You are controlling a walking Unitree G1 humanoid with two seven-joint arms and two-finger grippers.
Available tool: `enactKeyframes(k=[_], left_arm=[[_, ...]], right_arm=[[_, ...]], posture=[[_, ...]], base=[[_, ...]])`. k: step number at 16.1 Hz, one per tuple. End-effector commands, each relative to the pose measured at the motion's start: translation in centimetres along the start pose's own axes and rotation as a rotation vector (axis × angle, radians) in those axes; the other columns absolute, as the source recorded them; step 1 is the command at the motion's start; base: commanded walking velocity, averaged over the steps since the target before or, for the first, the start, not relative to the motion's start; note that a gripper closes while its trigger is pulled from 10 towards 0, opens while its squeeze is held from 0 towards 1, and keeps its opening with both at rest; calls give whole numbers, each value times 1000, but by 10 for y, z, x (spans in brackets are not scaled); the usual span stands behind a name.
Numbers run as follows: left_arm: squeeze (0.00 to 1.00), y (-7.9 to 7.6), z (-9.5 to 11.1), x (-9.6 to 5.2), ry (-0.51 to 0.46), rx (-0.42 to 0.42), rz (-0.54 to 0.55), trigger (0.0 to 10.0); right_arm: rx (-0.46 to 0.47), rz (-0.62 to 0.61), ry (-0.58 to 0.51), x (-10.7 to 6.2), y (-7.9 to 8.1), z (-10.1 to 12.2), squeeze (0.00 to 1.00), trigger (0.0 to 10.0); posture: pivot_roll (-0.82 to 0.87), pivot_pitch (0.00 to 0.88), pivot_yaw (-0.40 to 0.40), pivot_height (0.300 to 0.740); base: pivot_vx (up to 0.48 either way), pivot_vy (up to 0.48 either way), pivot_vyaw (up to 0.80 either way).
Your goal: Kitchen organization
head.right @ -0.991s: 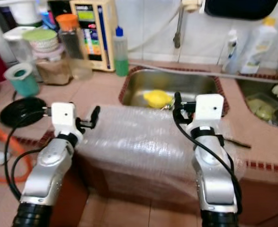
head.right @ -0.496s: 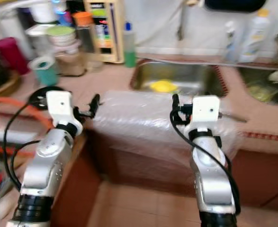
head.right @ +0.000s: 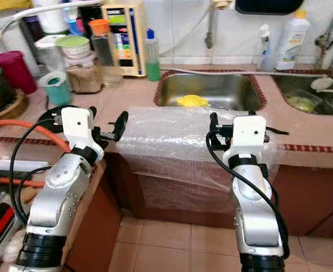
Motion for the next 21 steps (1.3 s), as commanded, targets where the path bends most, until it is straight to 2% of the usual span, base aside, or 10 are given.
enactKeyframes(k=[1, 9, 14, 21], left_arm=[[0, -2, 2, 0, -2, 2, -14, 10000], [0, -6, -4, -1, 13, 0, -32, 10000], [0, -5, -20, -7, 54, 4, -29, 10000], [0, -7, -31, -12, 82, 11, -40, 10000]], right_arm=[[-1, -7, -13, 1, 0, 3, 0, 10000], [-10, -12, -6, 1, -3, 1, 0, 10000], [0, 2, 17, -3, -3, -4, 0, 10000], [-6, 18, 31, -8, 1, -8, 0, 10000]], posture=[[-12, 0, 85, 740], [-16, 0, 79, 740], [-18, 0, 73, 740], [-30, 0, 74, 740]], base=[[0, -386, 0], [0, -399, 0], [0, -428, 0], [0, -441, -753]])
Point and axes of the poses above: a point about 5 cm out from each wrist's last joint towards the gripper, its own x axis pointing out of the wrist towards the gripper, its own z axis along the axis of the wrist's last joint, y = z × x, the point moved 5 cm from there along x, pointing out of the wrist towards the gripper, and after that the axes turned 1 degree about x, right-handed, at the moved point
